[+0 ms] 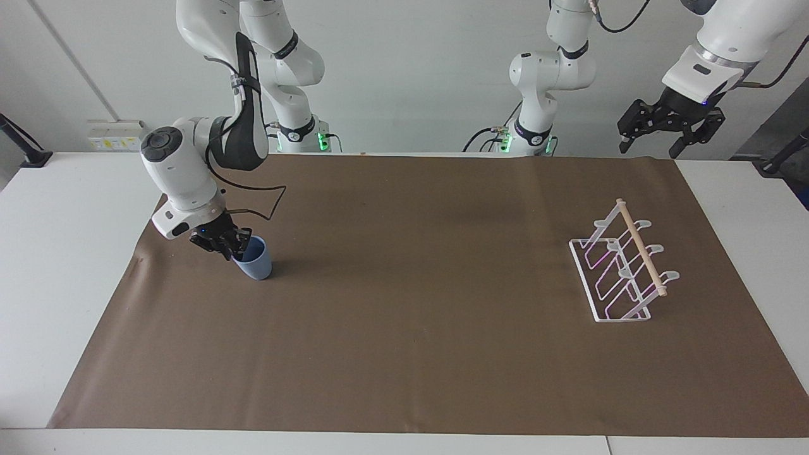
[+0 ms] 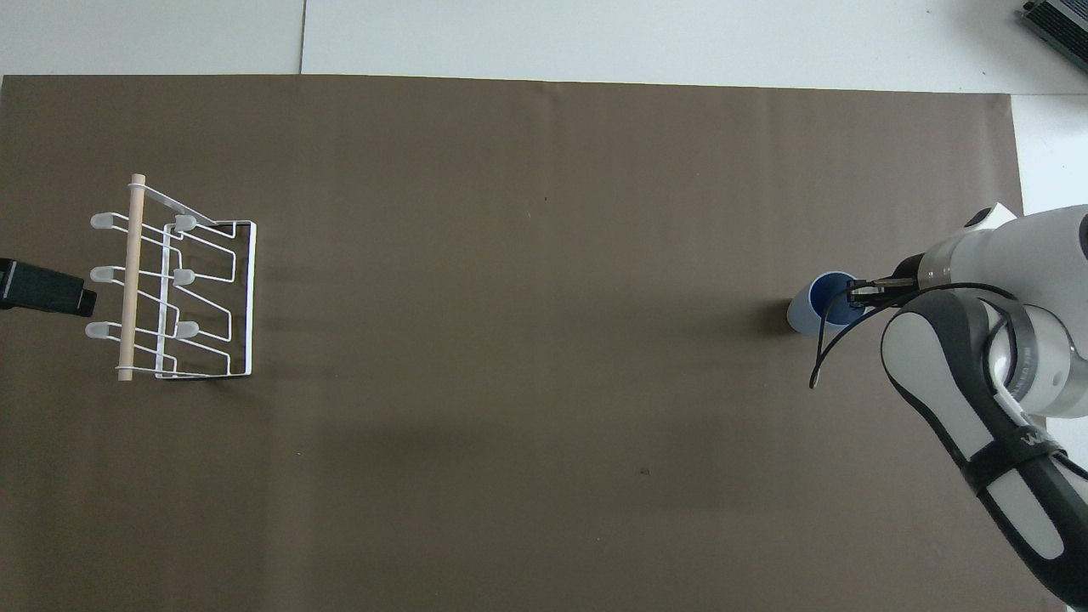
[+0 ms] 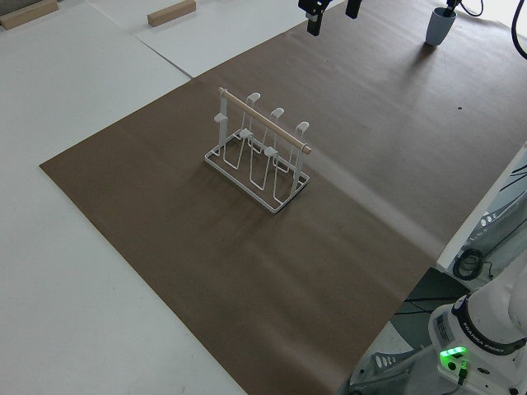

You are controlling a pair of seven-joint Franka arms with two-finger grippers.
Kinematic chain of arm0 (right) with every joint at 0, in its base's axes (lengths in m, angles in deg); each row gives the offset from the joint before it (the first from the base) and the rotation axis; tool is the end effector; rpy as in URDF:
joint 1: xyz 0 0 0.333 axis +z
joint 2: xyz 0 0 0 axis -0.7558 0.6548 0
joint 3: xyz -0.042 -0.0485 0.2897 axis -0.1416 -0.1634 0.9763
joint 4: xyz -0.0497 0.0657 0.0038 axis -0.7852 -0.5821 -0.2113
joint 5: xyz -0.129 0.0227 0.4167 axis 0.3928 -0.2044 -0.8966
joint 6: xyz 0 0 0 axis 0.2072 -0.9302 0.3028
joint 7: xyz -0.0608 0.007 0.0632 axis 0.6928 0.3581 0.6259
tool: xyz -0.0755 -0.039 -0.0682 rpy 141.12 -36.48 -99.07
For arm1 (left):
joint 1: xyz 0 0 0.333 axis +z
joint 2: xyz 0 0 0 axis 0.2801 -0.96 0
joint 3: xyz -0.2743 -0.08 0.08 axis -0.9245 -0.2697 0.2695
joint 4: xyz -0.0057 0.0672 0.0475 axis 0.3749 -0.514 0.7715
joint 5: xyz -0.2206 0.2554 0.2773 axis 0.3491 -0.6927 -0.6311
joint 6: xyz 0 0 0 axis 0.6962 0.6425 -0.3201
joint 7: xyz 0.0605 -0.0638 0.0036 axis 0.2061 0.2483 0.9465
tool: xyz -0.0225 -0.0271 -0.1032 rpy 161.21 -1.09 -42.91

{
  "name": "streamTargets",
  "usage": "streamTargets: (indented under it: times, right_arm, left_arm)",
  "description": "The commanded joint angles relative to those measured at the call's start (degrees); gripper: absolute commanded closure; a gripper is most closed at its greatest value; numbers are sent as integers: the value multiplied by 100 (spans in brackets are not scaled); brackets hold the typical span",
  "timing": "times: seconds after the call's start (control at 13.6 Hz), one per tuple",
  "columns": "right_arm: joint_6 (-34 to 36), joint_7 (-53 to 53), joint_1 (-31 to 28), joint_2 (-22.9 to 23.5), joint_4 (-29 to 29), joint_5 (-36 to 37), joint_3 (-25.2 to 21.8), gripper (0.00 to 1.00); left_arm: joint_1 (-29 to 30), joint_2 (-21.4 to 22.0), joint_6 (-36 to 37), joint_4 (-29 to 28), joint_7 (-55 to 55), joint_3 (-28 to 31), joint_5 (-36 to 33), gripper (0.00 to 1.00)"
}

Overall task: Hang cup on cup holder
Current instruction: 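Grasp the cup rim with the right gripper and lift it sideways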

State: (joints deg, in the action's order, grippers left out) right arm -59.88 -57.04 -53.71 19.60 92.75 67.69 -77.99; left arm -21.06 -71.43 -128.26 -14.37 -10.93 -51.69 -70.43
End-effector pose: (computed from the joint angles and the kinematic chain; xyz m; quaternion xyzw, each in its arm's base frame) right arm 0.6050 -0.0493 0.3270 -0.9993 0.0098 -0.0254 0.0249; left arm 0.5691 -0.0342 0.6525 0.9957 -0.0915 -0.0096 0.0108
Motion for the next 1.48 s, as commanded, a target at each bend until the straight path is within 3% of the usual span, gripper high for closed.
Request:
streamTargets:
  times: [0.0,0.37,0.81,1.4]
  right_arm:
    - [223,135,-22,-158,-199,-183,60,100]
    - [1076,126,-30,-316,-1096,-227,315,100]
    - [1876,-347,-30,-343,-2177,-1184,472,100]
    - [2018,-998,-30,-641,-2293,-3670,666,100]
  left_arm:
    - [49,155,30,-160,-43,-24,-104,0]
    - [49,155,30,-160,-43,-24,-104,0]
    - [49,155,30,-160,-43,-24,-95,0]
    - [49,155,30,-160,-43,-24,-95,0]
